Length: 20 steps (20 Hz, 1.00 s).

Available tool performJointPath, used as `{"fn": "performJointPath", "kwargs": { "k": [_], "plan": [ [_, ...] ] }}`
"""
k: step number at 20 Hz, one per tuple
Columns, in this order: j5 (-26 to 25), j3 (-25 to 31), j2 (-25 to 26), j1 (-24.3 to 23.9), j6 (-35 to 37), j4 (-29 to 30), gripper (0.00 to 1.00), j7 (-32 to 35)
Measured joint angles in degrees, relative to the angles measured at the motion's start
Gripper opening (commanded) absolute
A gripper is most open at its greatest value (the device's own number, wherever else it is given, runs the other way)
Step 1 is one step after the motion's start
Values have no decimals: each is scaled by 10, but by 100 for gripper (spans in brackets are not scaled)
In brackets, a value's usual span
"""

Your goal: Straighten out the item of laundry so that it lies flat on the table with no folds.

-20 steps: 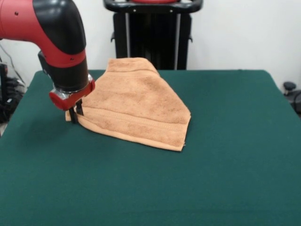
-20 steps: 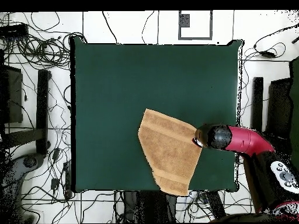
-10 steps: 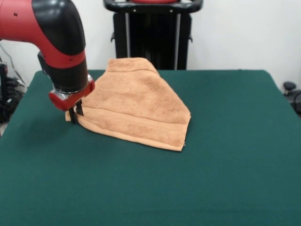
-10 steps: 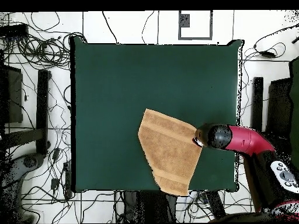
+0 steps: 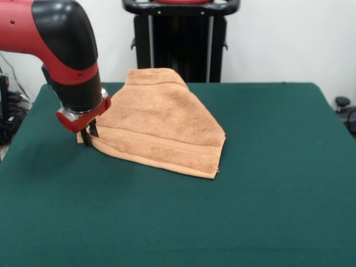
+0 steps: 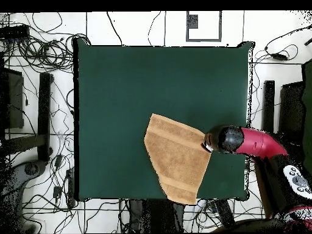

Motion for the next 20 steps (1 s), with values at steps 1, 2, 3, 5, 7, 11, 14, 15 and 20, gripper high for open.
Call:
{"fn": "performJointPath", "kwargs": {
  "k": [1,2,3,5,7,11,14,15,20],
  "plan": [
    [0,0,2,1,7,-4,0,0],
    [0,0,3,2,11,-7,0,0],
    [0,0,4,3,16,-10,0,0],
    [0,0,7,6,29,-18,0,0],
    [0,1,10,7,40,-24,0,0],
    [0,4,13,7,54,-32,0,0],
    [0,5,15,7,60,-36,0,0],
    [0,5,15,7,63,-37,0,0],
    [0,8,20,7,80,-47,0,0]
  ]
}}
